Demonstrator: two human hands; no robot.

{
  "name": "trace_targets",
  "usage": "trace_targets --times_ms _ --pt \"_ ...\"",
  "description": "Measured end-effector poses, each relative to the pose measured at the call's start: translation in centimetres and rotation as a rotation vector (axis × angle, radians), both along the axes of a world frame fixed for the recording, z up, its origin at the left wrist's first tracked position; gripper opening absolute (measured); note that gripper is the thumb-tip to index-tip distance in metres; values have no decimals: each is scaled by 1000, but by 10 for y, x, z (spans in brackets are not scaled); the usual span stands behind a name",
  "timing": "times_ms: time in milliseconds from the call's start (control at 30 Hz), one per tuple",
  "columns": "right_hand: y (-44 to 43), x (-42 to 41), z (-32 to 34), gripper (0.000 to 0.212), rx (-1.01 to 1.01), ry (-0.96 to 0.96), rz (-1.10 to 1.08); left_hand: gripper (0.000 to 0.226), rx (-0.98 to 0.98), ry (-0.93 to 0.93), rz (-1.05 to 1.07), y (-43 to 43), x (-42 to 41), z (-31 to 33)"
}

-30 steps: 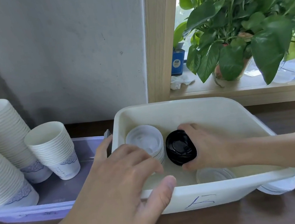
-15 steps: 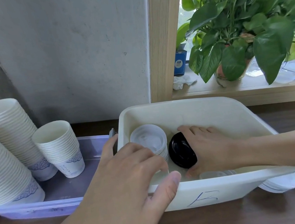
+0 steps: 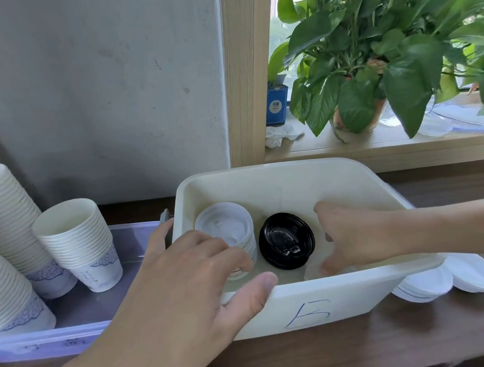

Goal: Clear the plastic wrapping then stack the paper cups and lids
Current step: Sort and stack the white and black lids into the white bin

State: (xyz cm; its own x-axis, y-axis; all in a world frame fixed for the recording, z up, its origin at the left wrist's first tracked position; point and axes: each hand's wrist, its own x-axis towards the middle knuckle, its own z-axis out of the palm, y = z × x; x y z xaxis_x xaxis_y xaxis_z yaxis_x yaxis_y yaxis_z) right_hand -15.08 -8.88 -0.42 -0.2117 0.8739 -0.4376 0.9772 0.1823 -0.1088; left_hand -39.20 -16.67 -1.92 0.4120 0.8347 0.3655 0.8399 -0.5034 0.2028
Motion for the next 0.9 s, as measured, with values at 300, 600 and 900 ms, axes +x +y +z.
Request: trace_targets --times_ms 300,600,900 --pt "6 7 -11 66 26 169 -54 64 -21 23 -2 0 -1 0" --pt "20 9 -25 69 12 143 -4 60 12 38 -8 2 -1 -3" --pt "26 7 -22 57 22 114 -8 64 50 50 -2 2 0 -3"
